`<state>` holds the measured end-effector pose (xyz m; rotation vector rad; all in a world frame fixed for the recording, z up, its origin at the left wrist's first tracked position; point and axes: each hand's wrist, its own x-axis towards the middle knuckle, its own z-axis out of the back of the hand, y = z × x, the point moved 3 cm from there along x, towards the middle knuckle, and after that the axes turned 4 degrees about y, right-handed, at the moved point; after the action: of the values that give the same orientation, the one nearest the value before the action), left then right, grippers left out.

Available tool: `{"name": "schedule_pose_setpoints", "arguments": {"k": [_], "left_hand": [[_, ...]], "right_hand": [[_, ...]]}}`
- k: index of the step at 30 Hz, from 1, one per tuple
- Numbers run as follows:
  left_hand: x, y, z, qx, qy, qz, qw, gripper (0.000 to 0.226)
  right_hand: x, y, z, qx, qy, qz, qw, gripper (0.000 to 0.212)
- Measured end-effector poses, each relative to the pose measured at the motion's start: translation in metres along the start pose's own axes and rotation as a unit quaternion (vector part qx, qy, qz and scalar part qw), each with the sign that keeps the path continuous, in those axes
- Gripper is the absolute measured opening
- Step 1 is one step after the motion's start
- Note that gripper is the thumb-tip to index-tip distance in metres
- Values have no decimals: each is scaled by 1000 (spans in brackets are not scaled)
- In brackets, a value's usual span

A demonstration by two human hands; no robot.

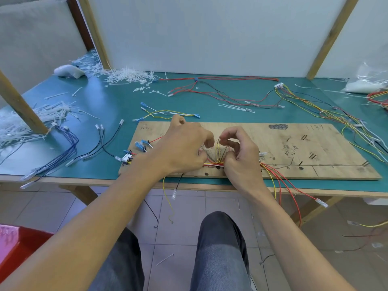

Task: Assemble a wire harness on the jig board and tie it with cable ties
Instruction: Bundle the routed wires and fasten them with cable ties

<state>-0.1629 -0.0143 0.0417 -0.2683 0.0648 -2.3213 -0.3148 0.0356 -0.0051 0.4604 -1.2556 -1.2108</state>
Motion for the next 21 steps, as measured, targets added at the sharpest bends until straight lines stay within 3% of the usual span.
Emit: {"name": "schedule_pose_setpoints", "arguments": {"k": [4,12,16,21], "left_hand": [[10,-9,-4,74,63,-50,994,22],[5,-13,-5,80,44,-66,994,18],[3,-11,-5,79,49,-61,994,19],[1,-11,-7,103,66,-58,991,22]], "right_hand": [[0,-1,1,1,-22,-2,1000,48],[-15,9,7,-140,-72,85,984,34],[-39,0,14,-231,-23,80,969,23],[-45,-1,20,-245,-8,71,967,16]]}}
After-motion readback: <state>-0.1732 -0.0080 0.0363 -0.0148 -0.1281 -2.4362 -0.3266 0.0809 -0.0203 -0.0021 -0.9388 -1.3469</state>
